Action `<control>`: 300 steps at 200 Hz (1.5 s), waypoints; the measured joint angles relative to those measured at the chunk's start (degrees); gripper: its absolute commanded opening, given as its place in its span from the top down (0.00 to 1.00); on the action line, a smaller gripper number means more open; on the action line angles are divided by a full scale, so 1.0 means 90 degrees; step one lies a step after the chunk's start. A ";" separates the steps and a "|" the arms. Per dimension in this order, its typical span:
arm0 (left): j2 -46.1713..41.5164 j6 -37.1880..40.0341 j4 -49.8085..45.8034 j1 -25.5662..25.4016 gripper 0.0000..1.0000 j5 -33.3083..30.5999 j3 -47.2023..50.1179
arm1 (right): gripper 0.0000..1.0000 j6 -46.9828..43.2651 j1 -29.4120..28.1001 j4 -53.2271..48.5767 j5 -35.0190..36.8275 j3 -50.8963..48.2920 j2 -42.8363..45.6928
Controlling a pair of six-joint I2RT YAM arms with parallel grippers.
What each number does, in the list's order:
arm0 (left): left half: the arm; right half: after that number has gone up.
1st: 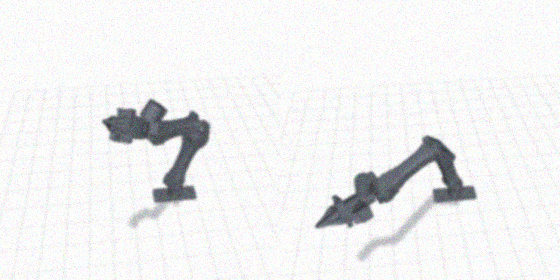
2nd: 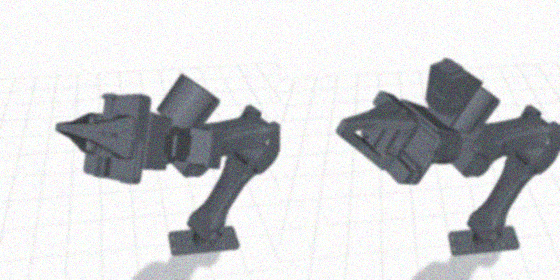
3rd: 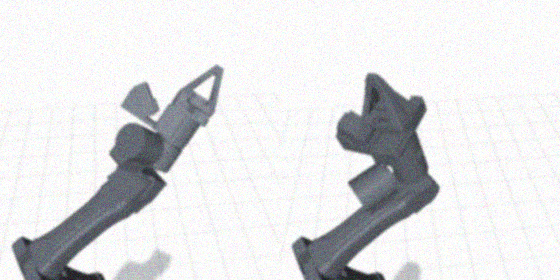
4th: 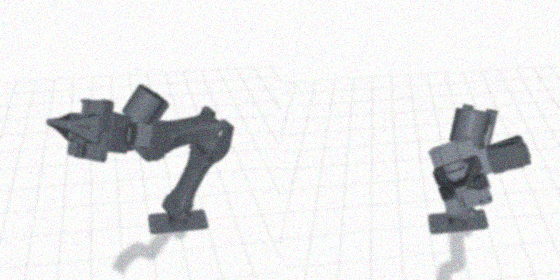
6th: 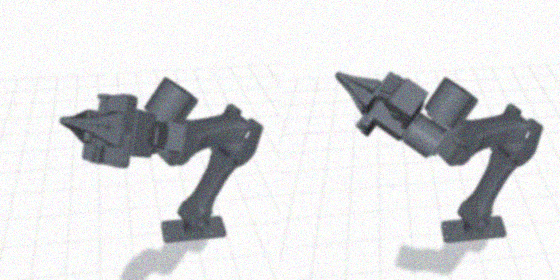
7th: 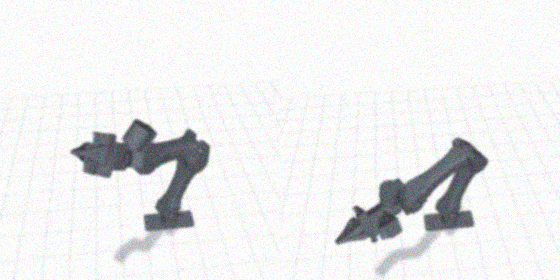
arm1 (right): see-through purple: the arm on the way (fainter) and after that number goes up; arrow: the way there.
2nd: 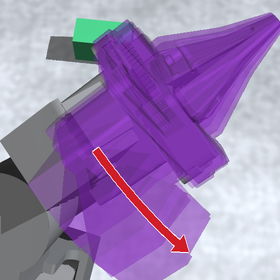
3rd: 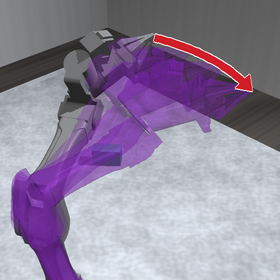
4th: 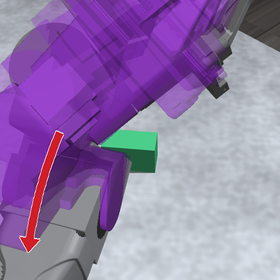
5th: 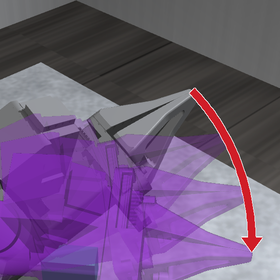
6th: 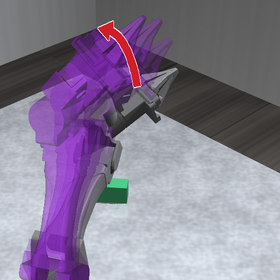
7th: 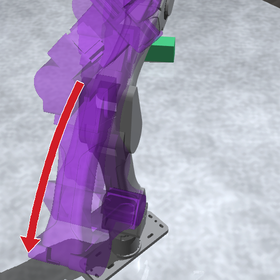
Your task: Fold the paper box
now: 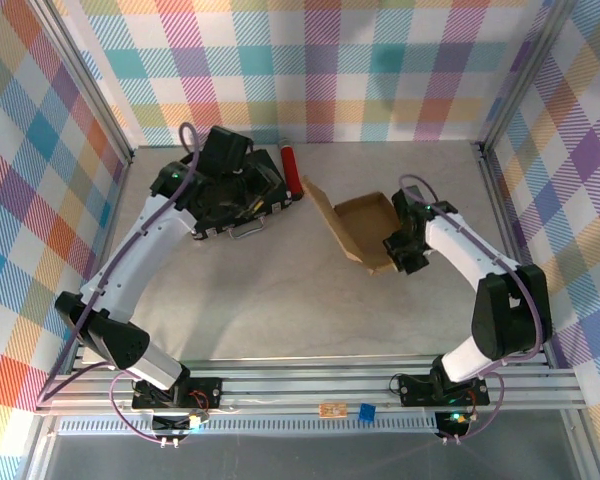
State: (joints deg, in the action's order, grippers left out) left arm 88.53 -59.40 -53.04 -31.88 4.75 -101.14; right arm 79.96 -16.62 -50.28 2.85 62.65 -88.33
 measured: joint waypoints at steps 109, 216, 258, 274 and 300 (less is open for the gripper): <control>0.0797 0.1581 -0.0136 -0.1409 0.29 -0.0267 -0.0855 | 1.00 0.2552 -0.0384 0.0325 0.0012 0.0148 -0.0386; 0.2737 0.3575 -0.1236 -0.1642 0.51 -0.1630 -0.2837 | 1.00 0.2800 -0.0743 0.0495 0.0078 0.0148 -0.0471; 0.2793 0.4075 -0.1258 -0.1659 1.00 -0.1906 -0.2837 | 1.00 0.2858 -0.0831 0.0498 -0.0022 0.0148 -0.0491; 0.2793 0.4325 -0.1246 -0.1659 1.00 -0.1996 -0.2837 | 0.71 0.2880 -0.0860 0.0551 -0.0206 0.0148 -0.0544; 0.2793 0.4811 -0.1236 -0.1656 1.00 -0.2118 -0.2817 | 0.29 0.2608 -0.0894 0.0610 -0.0542 0.0236 -0.0583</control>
State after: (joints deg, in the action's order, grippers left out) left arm 113.67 -16.10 -64.16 -46.78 -14.31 -126.50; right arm 103.44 -24.67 -44.80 -2.02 64.77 -93.58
